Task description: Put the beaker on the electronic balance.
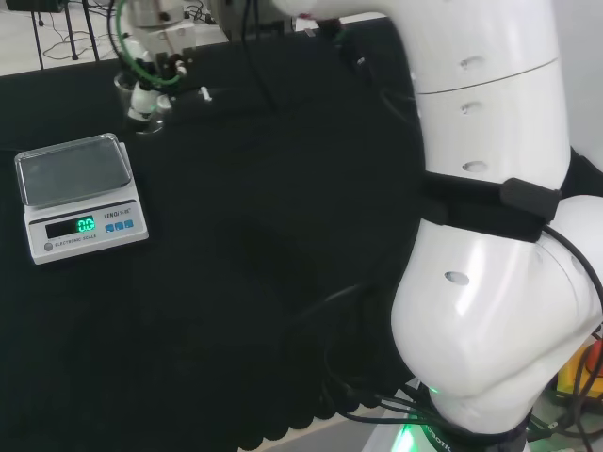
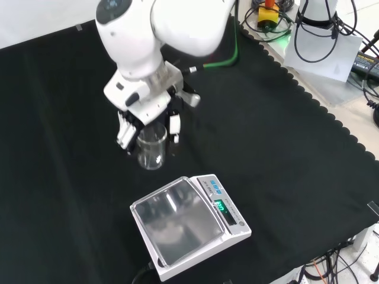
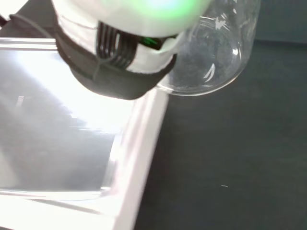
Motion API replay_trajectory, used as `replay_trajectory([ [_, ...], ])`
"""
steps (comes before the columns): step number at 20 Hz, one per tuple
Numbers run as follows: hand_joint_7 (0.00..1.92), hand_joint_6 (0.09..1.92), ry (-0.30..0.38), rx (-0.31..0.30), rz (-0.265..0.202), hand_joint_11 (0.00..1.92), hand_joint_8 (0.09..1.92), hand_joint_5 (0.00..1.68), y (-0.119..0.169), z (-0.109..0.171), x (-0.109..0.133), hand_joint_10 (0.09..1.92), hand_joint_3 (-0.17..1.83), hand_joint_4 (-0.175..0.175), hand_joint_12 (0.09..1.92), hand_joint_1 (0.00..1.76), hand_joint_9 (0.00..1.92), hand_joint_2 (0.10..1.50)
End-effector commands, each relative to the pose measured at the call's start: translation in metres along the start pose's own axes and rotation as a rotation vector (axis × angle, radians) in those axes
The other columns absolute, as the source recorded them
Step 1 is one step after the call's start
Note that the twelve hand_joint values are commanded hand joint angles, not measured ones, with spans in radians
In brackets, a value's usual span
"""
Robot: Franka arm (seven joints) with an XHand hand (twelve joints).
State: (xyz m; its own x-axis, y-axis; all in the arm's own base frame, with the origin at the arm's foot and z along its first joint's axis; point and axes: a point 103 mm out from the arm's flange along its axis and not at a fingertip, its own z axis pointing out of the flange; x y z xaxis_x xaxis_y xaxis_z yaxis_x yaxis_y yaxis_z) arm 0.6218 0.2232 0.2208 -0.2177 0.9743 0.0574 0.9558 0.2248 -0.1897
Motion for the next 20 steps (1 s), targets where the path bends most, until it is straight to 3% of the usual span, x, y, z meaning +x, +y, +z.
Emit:
replay_trajectory([
  [1,0.82,1.44,-0.030,0.077,-0.100,1.23,1.62,0.84,0.018,0.030,0.075,1.34,0.88,0.003,1.06,1.18,1.10,0.80],
  [8,0.82,1.44,-0.034,0.103,-0.126,1.23,1.62,0.84,0.039,0.048,0.103,1.34,0.88,0.004,1.06,1.18,1.10,0.80],
  [12,0.82,1.43,-0.036,0.122,-0.126,1.23,1.62,0.84,0.045,0.058,0.104,1.34,0.88,0.004,1.06,1.18,1.10,0.80],
  [13,0.82,1.43,-0.214,0.250,0.053,1.23,1.62,0.84,0.040,0.062,0.091,1.33,0.88,0.004,1.06,1.18,1.10,0.80],
  [16,0.82,1.43,-0.135,0.190,-0.059,1.23,1.62,0.84,0.056,0.065,0.113,1.33,0.88,0.004,1.06,1.18,1.10,0.80],
  [20,0.83,1.43,-0.057,0.160,-0.116,1.23,1.61,0.84,0.077,0.069,0.138,1.33,0.88,0.003,1.05,1.19,1.10,0.80],
])
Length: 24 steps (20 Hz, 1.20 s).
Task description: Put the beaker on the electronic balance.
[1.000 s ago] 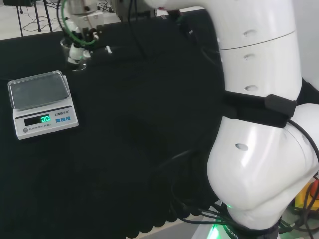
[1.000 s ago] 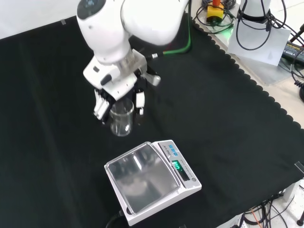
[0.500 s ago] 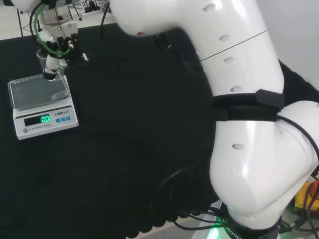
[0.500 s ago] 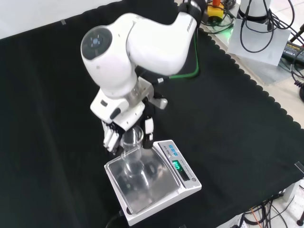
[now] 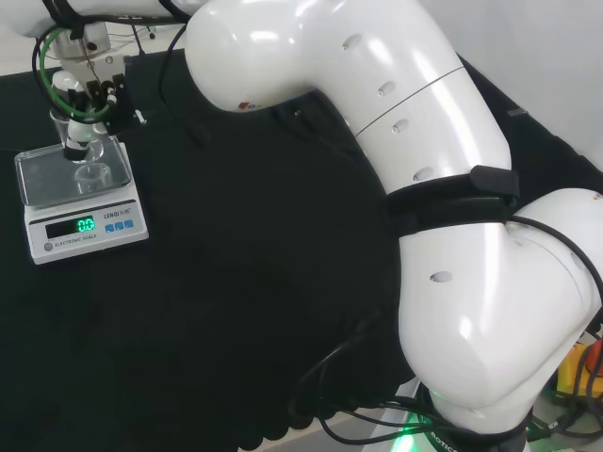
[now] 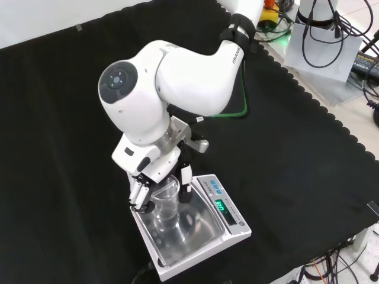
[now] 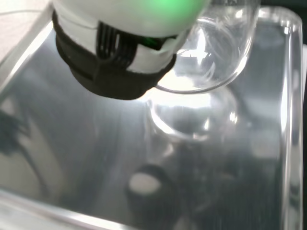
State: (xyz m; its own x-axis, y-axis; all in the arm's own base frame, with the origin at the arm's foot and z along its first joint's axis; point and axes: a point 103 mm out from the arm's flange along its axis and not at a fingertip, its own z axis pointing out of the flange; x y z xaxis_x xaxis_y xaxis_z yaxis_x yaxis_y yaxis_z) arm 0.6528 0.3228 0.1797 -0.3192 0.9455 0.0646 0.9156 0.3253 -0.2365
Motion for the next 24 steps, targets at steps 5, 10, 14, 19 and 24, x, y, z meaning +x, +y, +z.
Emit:
replay_trajectory([
  [5,0.76,1.37,-0.012,0.100,-0.023,1.25,1.66,0.87,0.017,0.036,0.040,1.30,0.79,-0.144,1.01,1.14,1.10,0.80],
  [10,0.73,1.36,-0.015,0.104,-0.014,1.25,1.68,0.88,0.019,0.040,0.042,1.29,0.77,-0.175,1.00,1.13,1.10,0.80],
  [14,0.73,1.36,-0.013,0.117,-0.014,1.25,1.68,0.88,0.008,0.045,0.028,1.29,0.76,-0.175,1.00,1.13,1.10,0.80],
  [19,0.73,1.35,-0.006,0.134,-0.012,1.25,1.68,0.88,-0.011,0.053,0.008,1.29,0.76,-0.175,1.00,1.13,1.10,0.81],
  [24,0.73,1.35,-0.012,0.141,-0.008,1.25,1.68,0.88,0.008,0.059,0.027,1.29,0.76,-0.175,0.99,1.13,1.10,0.81],
])
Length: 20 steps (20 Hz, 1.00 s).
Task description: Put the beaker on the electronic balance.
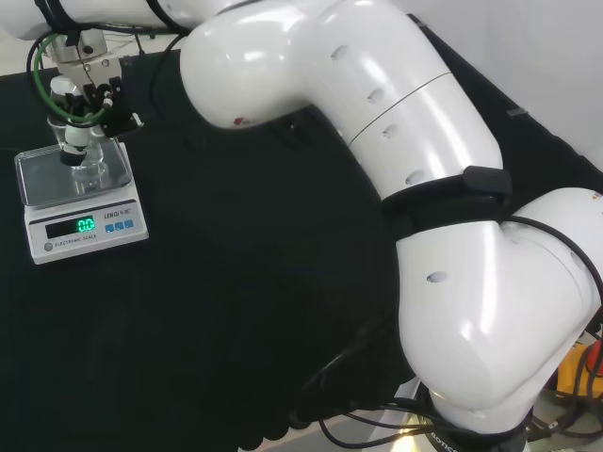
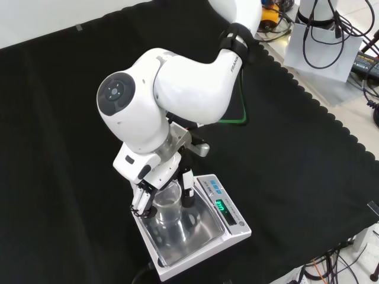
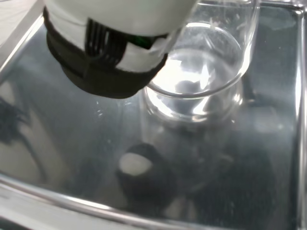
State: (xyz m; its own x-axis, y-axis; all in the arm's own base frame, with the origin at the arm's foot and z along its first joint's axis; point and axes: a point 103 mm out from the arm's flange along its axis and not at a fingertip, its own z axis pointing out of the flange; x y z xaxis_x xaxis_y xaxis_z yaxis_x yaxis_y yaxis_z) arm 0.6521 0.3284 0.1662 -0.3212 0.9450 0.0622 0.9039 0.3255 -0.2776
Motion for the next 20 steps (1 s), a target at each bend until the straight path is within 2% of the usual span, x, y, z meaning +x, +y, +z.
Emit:
replay_trajectory([
  [1,0.73,1.35,-0.006,0.097,-0.008,1.25,1.68,0.88,0.005,0.044,0.021,1.29,0.76,-0.175,0.99,1.13,1.10,0.81],
  [4,0.73,1.35,-0.001,0.110,-0.016,1.25,1.68,0.88,-0.004,0.046,0.012,1.29,0.75,-0.175,0.99,1.13,1.10,0.81],
  [8,0.72,1.36,-0.003,0.156,-0.036,1.30,1.66,0.86,-0.016,0.052,-0.001,1.27,0.70,-0.175,0.96,1.12,1.09,0.84],
  [11,0.69,1.49,0.004,0.178,-0.055,1.36,1.63,0.52,-0.021,0.049,-0.006,1.23,0.90,-0.168,0.91,1.17,1.07,0.64],
  [12,0.67,1.46,0.003,0.180,-0.064,1.34,1.60,0.40,-0.022,0.046,-0.005,1.18,0.97,-0.147,0.91,1.17,1.06,0.58],
  [13,0.64,1.33,0.002,0.176,-0.074,1.27,1.55,0.28,-0.024,0.041,-0.006,1.11,1.03,-0.120,0.96,1.15,1.05,0.51],
  [15,0.57,0.94,0.005,0.158,-0.090,1.03,1.43,0.14,-0.028,0.028,-0.007,1.00,1.06,-0.074,1.11,1.08,0.96,0.42],
  [17,0.48,0.58,0.004,0.137,-0.101,0.77,1.30,0.11,-0.034,0.015,-0.009,0.92,0.93,-0.041,1.24,0.99,0.83,0.42],
  [20,0.38,0.26,0.003,0.101,-0.107,0.57,1.16,0.12,-0.044,-0.006,-0.011,0.87,0.72,-0.019,1.36,0.88,0.70,0.46],
])
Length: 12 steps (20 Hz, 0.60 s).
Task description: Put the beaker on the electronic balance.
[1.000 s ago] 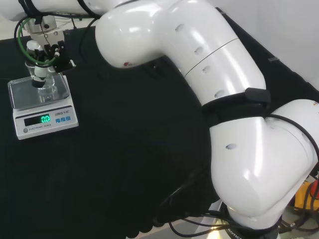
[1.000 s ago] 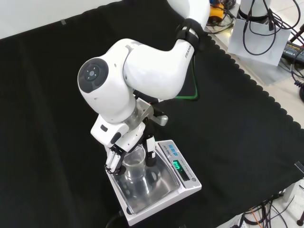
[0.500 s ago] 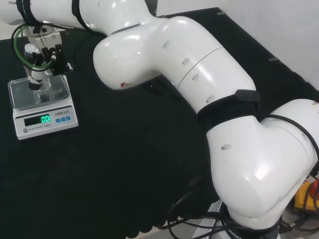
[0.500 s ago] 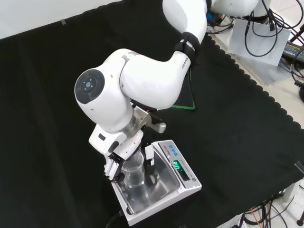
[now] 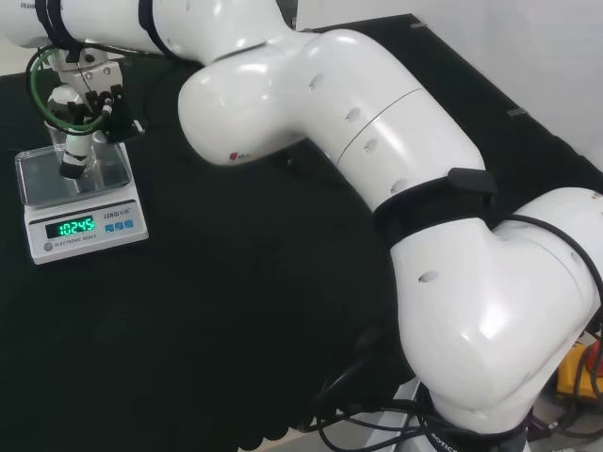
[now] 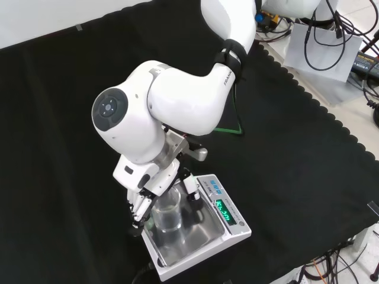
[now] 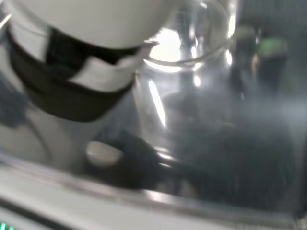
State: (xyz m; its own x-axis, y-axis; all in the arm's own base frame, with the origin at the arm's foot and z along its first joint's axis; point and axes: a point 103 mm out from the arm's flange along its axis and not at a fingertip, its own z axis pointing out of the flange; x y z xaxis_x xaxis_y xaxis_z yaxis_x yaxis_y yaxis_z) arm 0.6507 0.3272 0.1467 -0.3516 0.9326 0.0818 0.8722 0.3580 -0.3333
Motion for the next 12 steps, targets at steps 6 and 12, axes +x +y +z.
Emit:
replay_trajectory([
  [6,0.15,0.09,0.006,-0.039,-0.061,0.31,0.94,0.05,-0.080,-0.060,-0.021,0.87,0.51,0.007,1.50,0.77,0.47,0.53],
  [12,0.10,0.09,0.005,-0.076,-0.035,0.19,0.88,0.02,-0.105,-0.075,-0.037,0.89,0.44,0.015,1.55,0.74,0.37,0.55],
])
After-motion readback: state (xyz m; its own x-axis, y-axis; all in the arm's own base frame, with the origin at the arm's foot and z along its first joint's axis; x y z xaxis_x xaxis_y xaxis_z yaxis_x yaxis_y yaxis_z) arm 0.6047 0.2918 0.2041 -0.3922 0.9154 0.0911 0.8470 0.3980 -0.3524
